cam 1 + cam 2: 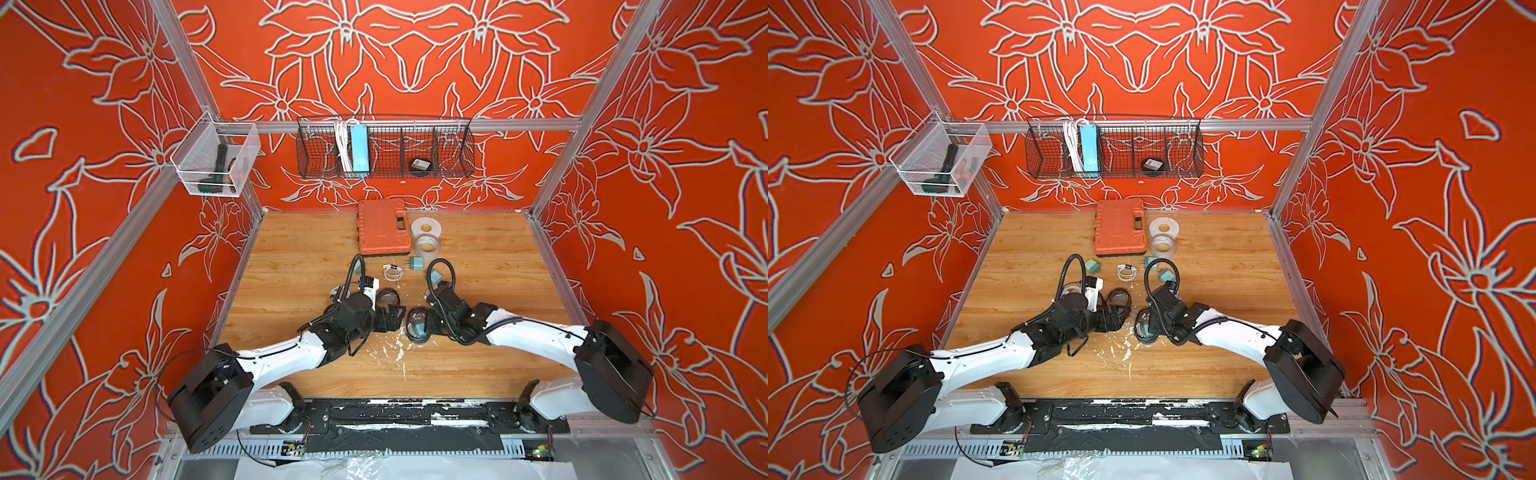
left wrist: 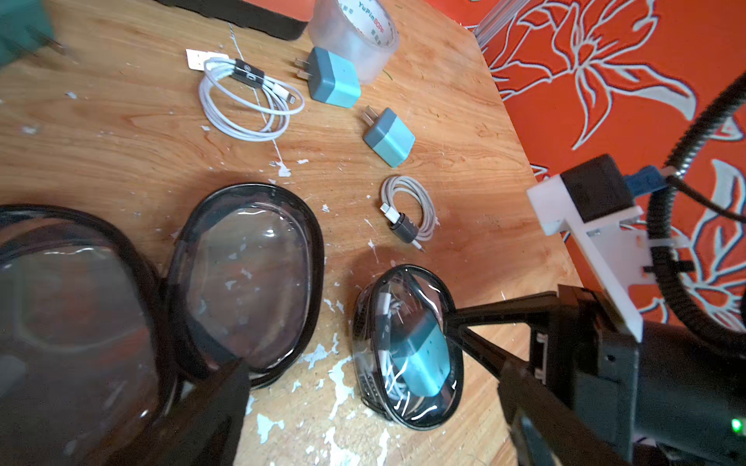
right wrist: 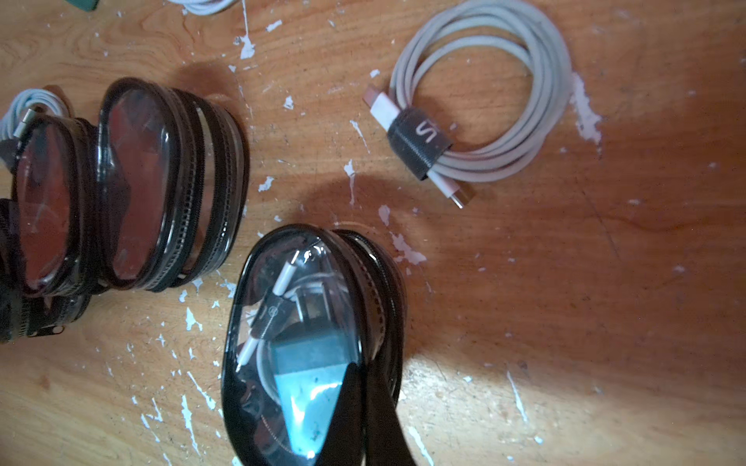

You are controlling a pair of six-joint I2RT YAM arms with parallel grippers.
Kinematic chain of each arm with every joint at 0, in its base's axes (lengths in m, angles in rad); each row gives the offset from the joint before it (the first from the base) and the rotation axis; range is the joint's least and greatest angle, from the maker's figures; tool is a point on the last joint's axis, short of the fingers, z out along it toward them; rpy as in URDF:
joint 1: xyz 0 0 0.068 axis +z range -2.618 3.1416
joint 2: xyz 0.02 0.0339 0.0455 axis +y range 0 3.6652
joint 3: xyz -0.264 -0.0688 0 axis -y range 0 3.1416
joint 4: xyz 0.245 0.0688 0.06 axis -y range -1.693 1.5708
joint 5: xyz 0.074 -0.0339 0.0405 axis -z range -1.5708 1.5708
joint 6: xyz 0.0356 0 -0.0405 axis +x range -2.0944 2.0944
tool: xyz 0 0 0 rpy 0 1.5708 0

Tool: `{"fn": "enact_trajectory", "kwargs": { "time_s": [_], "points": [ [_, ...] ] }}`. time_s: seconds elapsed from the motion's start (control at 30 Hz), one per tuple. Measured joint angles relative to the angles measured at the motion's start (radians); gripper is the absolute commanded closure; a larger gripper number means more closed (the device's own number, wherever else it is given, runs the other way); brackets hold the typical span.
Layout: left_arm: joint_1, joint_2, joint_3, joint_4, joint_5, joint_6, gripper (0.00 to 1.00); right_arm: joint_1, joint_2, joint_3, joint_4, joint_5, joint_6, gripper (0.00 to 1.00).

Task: Pack away charging kits
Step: Close the storage bag at the center of the board.

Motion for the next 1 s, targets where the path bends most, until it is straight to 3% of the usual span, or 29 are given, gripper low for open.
{"fn": "enact_trajectory", "kwargs": {
  "time_s": [0.3,0.47,0.73,0.9,1.0],
  "points": [
    [0.0,0.06,0.02,0.029,0.133,-0.023,0.13,0.0,-0.061,-0.014,-0.061,0.041,-0.005,0.94],
    [0.0,0.118,0.039,0.031,0.183,-0.042,0.17,0.0,-0.056,0.027,-0.146,0.072,-0.017,1.0],
    [0.0,0.217,0.069,0.043,0.259,-0.059,0.21,0.0,-0.01,0.101,-0.278,0.135,-0.02,1.0],
    [0.001,0.267,0.094,0.045,0.293,-0.063,0.22,0.0,-0.016,0.101,-0.332,0.16,-0.023,0.7],
    [0.001,0.286,0.107,0.044,0.308,-0.062,0.22,0.0,-0.03,0.098,-0.341,0.161,-0.026,0.62]
  ]
}}
